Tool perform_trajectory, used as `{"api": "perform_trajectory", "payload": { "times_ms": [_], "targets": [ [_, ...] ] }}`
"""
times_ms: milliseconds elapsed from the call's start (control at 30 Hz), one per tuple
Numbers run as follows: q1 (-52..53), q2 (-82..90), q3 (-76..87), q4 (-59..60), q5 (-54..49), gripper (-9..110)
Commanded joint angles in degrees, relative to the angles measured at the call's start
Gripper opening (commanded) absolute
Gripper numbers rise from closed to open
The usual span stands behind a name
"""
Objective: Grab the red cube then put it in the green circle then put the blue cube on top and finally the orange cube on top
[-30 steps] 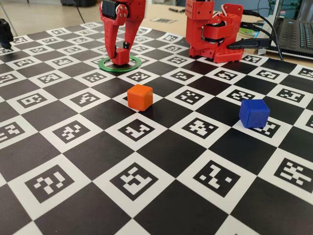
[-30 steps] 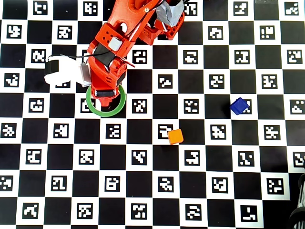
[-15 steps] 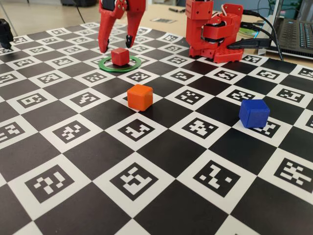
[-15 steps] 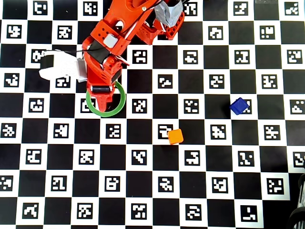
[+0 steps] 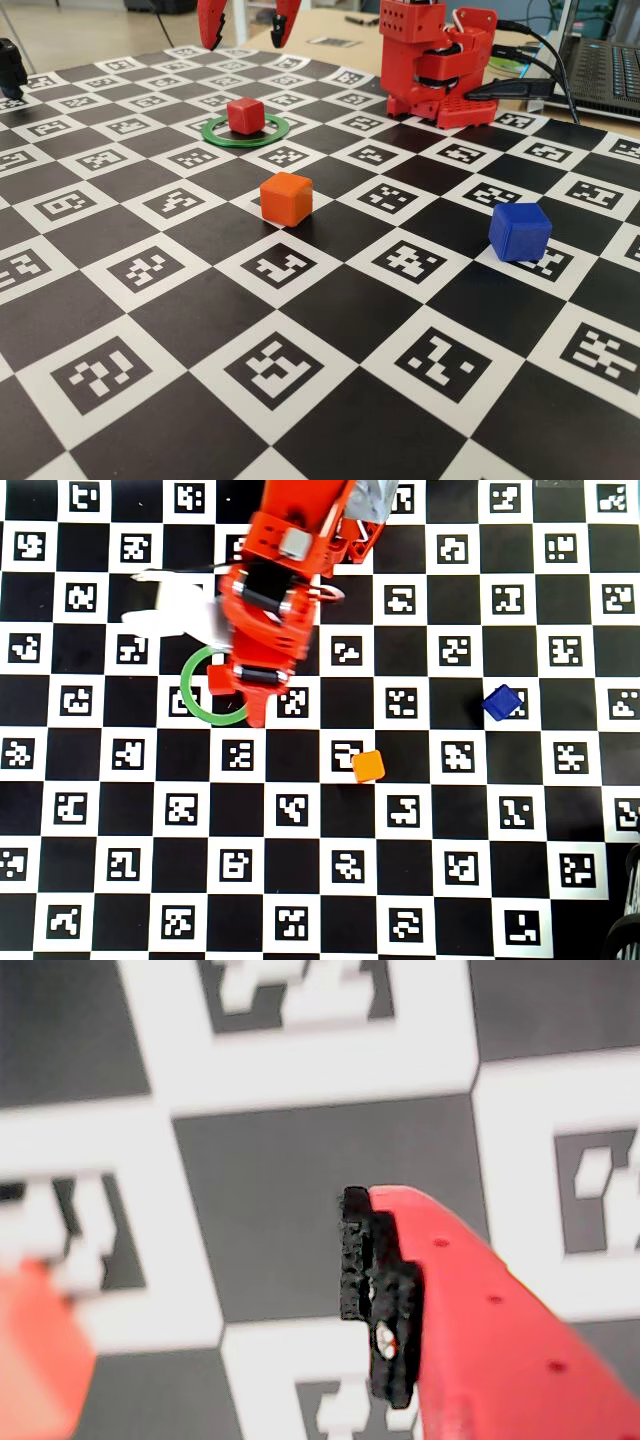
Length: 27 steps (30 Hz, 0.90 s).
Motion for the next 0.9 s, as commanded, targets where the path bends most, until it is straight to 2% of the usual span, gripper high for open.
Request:
{"api": "perform_trajectory", "payload": {
  "times_ms": [0,167,333,467,867],
  "targets": [
    [-12.39,1.85,-6.24,0.79,8.79,38],
    [-25.66,-2.02,-13.27,4.13,18.37,38],
    [-37.79,-6.06,-15.21,0.97,24.96,38],
    [-46.05,-10.72,-16.44,-1.58,24.43,38],
    [-55.46,-26.81,-27.16,-1.14,34.45,39]
  ]
}}
